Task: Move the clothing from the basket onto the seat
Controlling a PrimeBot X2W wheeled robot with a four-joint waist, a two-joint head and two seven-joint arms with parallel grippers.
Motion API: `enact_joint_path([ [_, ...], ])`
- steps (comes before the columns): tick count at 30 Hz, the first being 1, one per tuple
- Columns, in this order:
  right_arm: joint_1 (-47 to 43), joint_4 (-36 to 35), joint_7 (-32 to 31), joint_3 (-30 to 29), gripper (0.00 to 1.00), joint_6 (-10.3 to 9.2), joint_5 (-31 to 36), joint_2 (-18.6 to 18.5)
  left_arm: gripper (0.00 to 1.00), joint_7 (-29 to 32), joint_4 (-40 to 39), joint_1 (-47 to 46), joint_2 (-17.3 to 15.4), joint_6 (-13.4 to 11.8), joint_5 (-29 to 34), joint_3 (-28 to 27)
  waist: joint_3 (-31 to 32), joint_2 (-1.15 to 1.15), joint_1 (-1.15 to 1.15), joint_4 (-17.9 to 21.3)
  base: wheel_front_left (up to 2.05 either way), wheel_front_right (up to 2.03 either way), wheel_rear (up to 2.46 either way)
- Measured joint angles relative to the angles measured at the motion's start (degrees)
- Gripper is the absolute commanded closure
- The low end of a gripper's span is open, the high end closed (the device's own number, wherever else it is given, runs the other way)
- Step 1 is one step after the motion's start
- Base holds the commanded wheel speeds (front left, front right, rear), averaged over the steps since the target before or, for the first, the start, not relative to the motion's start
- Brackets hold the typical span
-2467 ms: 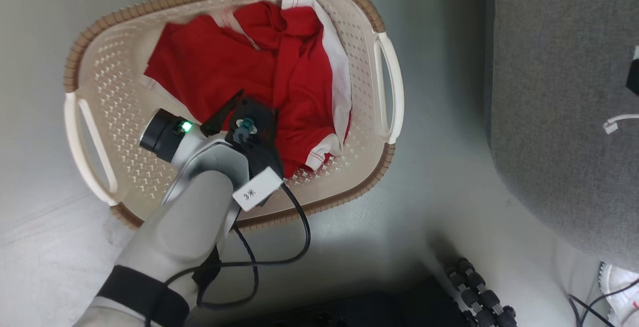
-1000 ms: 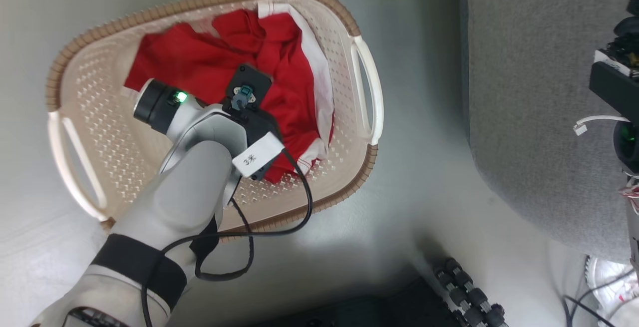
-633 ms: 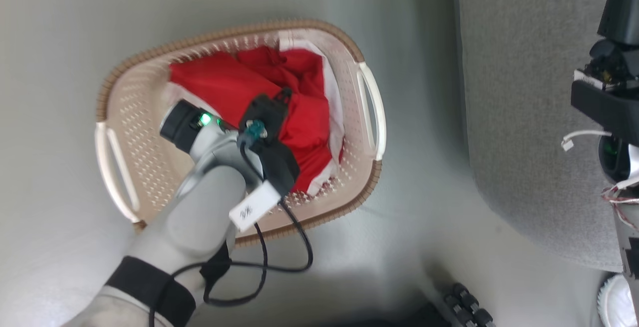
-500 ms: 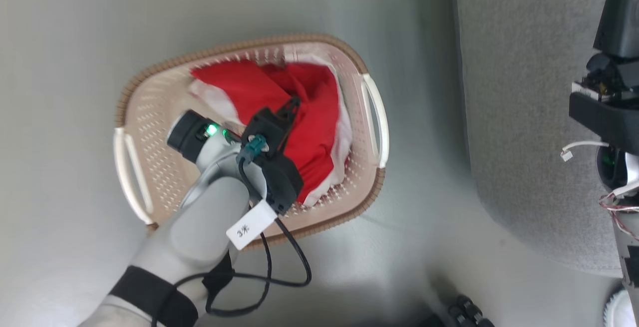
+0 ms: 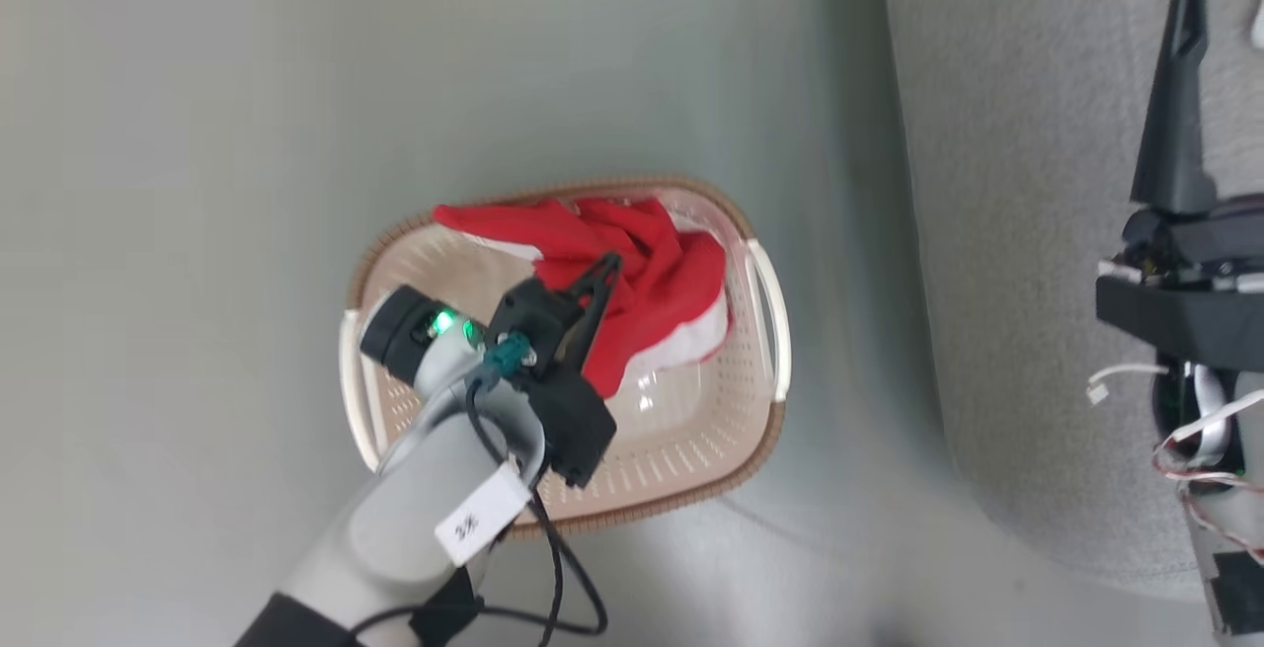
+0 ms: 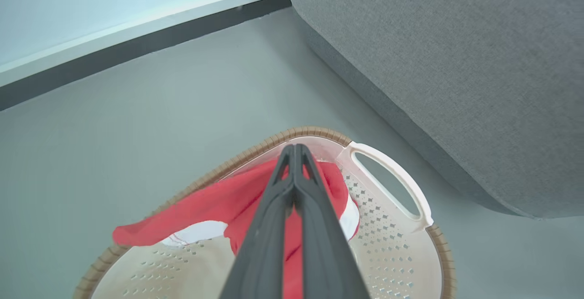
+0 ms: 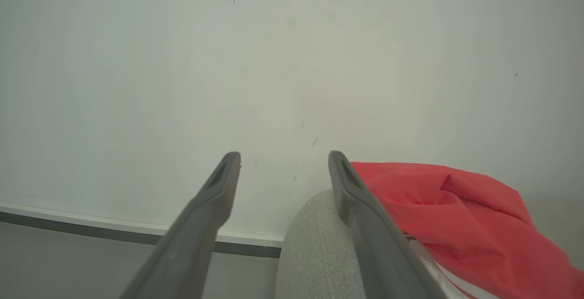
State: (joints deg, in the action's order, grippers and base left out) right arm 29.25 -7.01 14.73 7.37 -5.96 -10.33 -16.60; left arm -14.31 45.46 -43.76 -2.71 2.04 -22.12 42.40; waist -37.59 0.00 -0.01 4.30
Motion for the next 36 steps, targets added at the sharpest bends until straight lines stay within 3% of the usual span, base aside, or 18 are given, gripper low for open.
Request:
enact_joint_path([
  [11,-3.7,3.7,0.0,0.6,0.0,0.8,-0.7,1.6,1.0,0.0,-8.1,9.4,-2.5,-0.6,-2.5,-4.1,9.6,0.0,0.0,-1.2,0.0,0.0,0.0],
  [12,-4.1,3.9,0.0,0.8,0.0,1.02,-0.7,1.8,0.84,0.0,-9.0,10.3,-2.6,-1.1,-2.7,-4.7,10.5,0.0,0.0,-1.2,0.0,0.0,0.0],
  [13,-4.5,4.2,0.0,0.9,0.0,1.18,-0.7,2.0,0.51,0.0,-9.8,11.1,-2.8,-1.1,-2.9,-5.1,11.4,0.0,0.0,-1.3,0.0,0.0,0.0],
  [14,-4.8,4.4,0.0,1.0,0.0,1.2,-0.7,2.1,0.07,0.0,-10.6,12.0,-2.8,-1.1,-3.0,-5.5,12.2,0.0,0.0,-1.3,0.0,0.0,0.0],
  [15,-5.3,4.6,0.0,1.1,0.0,1.29,-0.7,2.1,0.0,0.0,-11.5,12.9,-2.9,-1.2,-3.1,-6.0,13.1,0.0,0.0,-1.3,0.0,0.0,0.0],
  [36,-18.2,8.2,0.0,2.5,0.0,1.78,-0.8,3.6,0.0,0.0,-25.9,31.4,-7.4,-7.2,-6.1,-17.8,31.2,0.0,0.0,-0.4,0.0,0.0,0.0],
])
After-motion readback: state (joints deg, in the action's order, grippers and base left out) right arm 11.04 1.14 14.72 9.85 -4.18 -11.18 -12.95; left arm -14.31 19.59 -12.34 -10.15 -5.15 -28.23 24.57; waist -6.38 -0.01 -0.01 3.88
